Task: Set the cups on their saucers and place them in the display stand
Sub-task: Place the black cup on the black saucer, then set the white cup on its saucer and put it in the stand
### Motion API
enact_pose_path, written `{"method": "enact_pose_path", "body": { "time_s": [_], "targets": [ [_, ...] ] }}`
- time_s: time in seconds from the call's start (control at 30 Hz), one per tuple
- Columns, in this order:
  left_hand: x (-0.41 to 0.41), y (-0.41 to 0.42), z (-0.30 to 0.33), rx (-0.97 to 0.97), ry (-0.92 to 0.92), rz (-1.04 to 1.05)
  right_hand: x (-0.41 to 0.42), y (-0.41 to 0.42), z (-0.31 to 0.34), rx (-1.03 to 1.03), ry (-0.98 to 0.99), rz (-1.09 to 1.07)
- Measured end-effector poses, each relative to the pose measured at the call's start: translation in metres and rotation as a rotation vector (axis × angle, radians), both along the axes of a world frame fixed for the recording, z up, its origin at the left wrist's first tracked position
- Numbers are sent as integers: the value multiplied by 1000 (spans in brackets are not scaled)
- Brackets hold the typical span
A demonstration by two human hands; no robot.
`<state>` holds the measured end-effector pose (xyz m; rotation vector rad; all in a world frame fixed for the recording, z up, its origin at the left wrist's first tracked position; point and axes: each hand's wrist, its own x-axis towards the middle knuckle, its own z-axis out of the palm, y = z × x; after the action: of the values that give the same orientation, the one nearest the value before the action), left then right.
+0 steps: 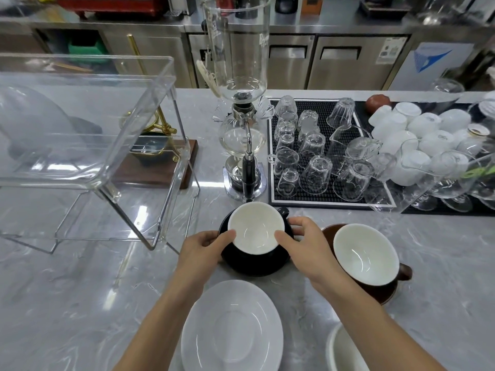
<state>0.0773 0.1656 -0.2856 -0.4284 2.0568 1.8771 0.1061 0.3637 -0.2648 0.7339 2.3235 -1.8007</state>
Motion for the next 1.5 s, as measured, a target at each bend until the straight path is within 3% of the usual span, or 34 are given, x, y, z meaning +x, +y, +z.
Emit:
{"method": "enact_pose_path", "body": {
  "time_s": [0.2,0.6,0.9,1.0,1.17,1.5],
  "targets": [
    [0,-1,-5,8,-6,-6,2,-3,3,114,61,38],
    [1,-1,-4,-20,-34,56,5,-1,3,143,42,29],
    [42,-7,27,-196,170,79,34,8,29,-107,126,-141],
    [58,-10,38,-77,157,101,54,15,43,-247,148,-163],
    [77,-7,54,120,36,89,88,27,51,-263,150,-172],
    [110,21,57,205,-104,-81,158,78,54,-301,302,-269]
  ]
}}
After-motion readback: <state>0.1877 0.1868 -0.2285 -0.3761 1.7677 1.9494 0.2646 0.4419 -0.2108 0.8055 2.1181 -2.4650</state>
